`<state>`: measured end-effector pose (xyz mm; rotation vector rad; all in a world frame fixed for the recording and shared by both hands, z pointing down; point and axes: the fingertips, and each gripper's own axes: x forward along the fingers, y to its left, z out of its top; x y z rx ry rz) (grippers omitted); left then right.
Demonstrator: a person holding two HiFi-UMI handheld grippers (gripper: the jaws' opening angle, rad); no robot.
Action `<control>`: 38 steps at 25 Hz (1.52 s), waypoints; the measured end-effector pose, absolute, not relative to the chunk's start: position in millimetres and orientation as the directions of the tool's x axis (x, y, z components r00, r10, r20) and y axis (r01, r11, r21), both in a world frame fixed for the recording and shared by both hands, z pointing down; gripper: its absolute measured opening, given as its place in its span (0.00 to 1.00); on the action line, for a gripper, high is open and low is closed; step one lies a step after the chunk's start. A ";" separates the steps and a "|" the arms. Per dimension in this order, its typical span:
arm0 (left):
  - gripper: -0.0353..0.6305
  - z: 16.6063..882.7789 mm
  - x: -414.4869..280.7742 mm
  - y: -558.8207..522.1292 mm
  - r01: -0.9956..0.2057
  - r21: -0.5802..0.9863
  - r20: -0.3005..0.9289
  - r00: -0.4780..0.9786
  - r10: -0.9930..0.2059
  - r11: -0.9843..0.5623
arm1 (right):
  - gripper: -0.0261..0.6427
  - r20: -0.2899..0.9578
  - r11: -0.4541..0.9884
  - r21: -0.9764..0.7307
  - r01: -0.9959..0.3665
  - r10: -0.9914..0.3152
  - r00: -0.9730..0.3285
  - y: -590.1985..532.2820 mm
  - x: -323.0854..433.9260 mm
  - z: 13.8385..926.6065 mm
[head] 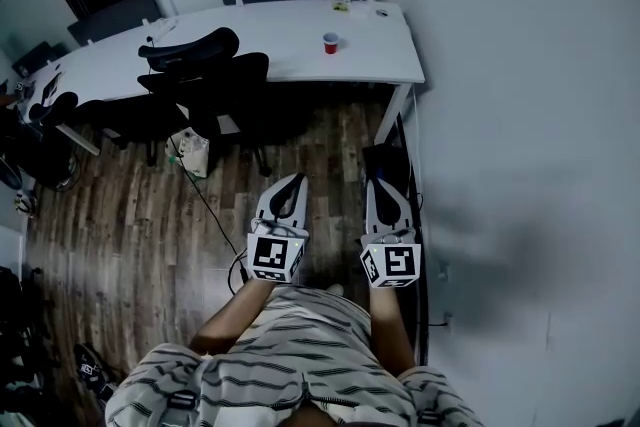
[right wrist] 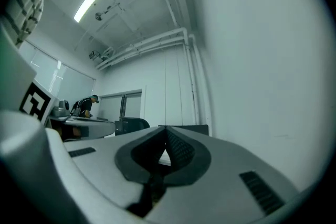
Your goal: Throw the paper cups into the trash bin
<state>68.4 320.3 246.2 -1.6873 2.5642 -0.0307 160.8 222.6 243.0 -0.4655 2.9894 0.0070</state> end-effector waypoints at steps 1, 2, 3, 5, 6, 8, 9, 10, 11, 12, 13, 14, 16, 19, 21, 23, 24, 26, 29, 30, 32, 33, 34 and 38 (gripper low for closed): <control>0.09 247.9 71.4 318.7 -0.914 -0.048 -0.046 -0.400 -0.915 0.402 | 0.05 -0.120 0.955 -0.012 -0.297 -0.297 -0.947 221.5 163.7 243.6; 0.09 249.8 74.8 317.7 -0.913 -0.040 -0.041 -0.405 -0.913 0.407 | 0.05 -0.124 0.956 -0.011 -0.292 -0.292 -0.948 220.5 166.3 243.7; 0.09 251.6 78.5 317.0 -0.911 -0.035 -0.036 -0.409 -0.912 0.410 | 0.05 -0.128 0.957 -0.007 -0.289 -0.288 -0.949 219.7 168.5 243.4; 0.09 254.4 84.4 314.9 -0.911 -0.036 -0.029 -0.411 -0.911 0.411 | 0.05 -0.131 0.959 0.002 -0.283 -0.280 -0.951 217.9 169.1 243.1; 0.09 256.1 85.7 313.4 -0.911 -0.040 -0.026 -0.409 -0.912 0.410 | 0.05 -0.131 0.961 0.002 -0.277 -0.275 -0.953 217.2 167.5 243.4; 0.09 261.7 86.0 310.9 -0.913 -0.046 -0.022 -0.406 -0.914 0.406 | 0.05 -0.131 0.964 -0.013 -0.264 -0.264 -0.956 215.8 163.9 246.2; 0.09 264.7 84.8 309.0 -0.912 -0.045 -0.020 -0.406 -0.914 0.407 | 0.05 -0.127 0.965 -0.021 -0.260 -0.260 -0.957 214.1 161.8 249.3; 0.09 267.2 82.9 306.0 -0.912 -0.045 -0.018 -0.406 -0.914 0.407 | 0.05 -0.118 0.966 -0.023 -0.257 -0.258 -0.959 211.8 158.9 253.4; 0.09 269.7 80.7 302.2 -0.913 -0.050 -0.015 -0.404 -0.915 0.404 | 0.05 -0.106 0.967 -0.018 -0.255 -0.256 -0.961 209.4 155.2 258.0; 0.09 272.6 78.4 297.9 -0.915 -0.056 -0.012 -0.401 -0.916 0.401 | 0.05 -0.095 0.967 -0.011 -0.255 -0.255 -0.962 206.9 151.5 262.5; 0.09 275.3 75.7 293.4 -0.916 -0.062 -0.009 -0.396 -0.918 0.395 | 0.05 -0.087 0.966 -0.010 -0.259 -0.258 -0.962 203.7 148.1 266.9; 0.09 277.0 72.6 288.7 -0.919 -0.068 -0.009 -0.389 -0.921 0.389 | 0.05 -0.081 0.964 -0.015 -0.264 -0.265 -0.961 199.7 144.9 271.1; 0.09 279.5 63.4 278.4 -0.923 -0.072 -0.013 -0.378 -0.926 0.378 | 0.05 -0.072 0.960 -0.017 -0.279 -0.280 -0.957 189.9 137.1 278.5; 0.09 285.7 42.5 260.0 -0.927 -0.068 -0.017 -0.368 -0.930 0.368 | 0.05 -0.068 0.946 -0.010 -0.325 -0.325 -0.943 169.3 121.6 287.5; 0.09 290.4 26.2 247.7 -0.930 -0.063 -0.013 -0.361 -0.932 0.361 | 0.05 -0.062 0.939 -0.019 -0.342 -0.343 -0.937 156.8 107.2 293.5; 0.09 294.4 8.3 235.8 -0.932 -0.063 -0.008 -0.357 -0.934 0.356 | 0.05 -0.051 0.939 -0.013 -0.345 -0.345 -0.937 146.8 89.0 299.3; 0.09 295.9 -1.9 228.6 -0.933 -0.065 -0.006 -0.354 -0.935 0.353 | 0.05 -0.045 0.939 -0.012 -0.345 -0.345 -0.938 140.7 78.9 301.9; 0.09 297.9 -24.2 211.9 -0.936 -0.065 -0.005 -0.347 -0.938 0.347 | 0.05 -0.037 0.938 -0.012 -0.347 -0.347 -0.937 126.2 56.8 305.1; 0.09 301.3 -59.0 188.3 -0.939 -0.064 0.008 -0.339 -0.941 0.338 | 0.05 -0.021 0.935 -0.007 -0.354 -0.354 -0.935 103.6 22.4 306.9; 0.09 301.3 -70.7 181.4 -0.940 -0.063 0.017 -0.337 -0.941 0.335 | 0.05 -0.014 0.934 -0.012 -0.357 -0.357 -0.934 96.5 11.3 306.8; 0.09 296.0 -94.7 168.3 -0.943 -0.057 0.028 -0.331 -0.943 0.329 | 0.05 0.002 0.933 -0.025 -0.358 -0.358 -0.934 83.3 -12.0 304.8; 0.09 292.0 -106.5 161.8 -0.944 -0.052 0.029 -0.327 -0.944 0.326 | 0.05 0.008 0.932 -0.029 -0.360 -0.360 -0.933 76.9 -23.8 303.2; 0.09 288.8 -117.6 155.6 -0.946 -0.047 0.030 -0.322 -0.946 0.321 | 0.05 0.013 0.931 -0.032 -0.364 -0.364 -0.931 71.3 -35.0 301.4; 0.09 284.5 -158.7 133.5 -0.955 -0.035 0.043 -0.297 -0.954 0.296 | 0.05 0.018 0.919 -0.034 -0.392 -0.391 -0.920 52.9 -74.6 293.0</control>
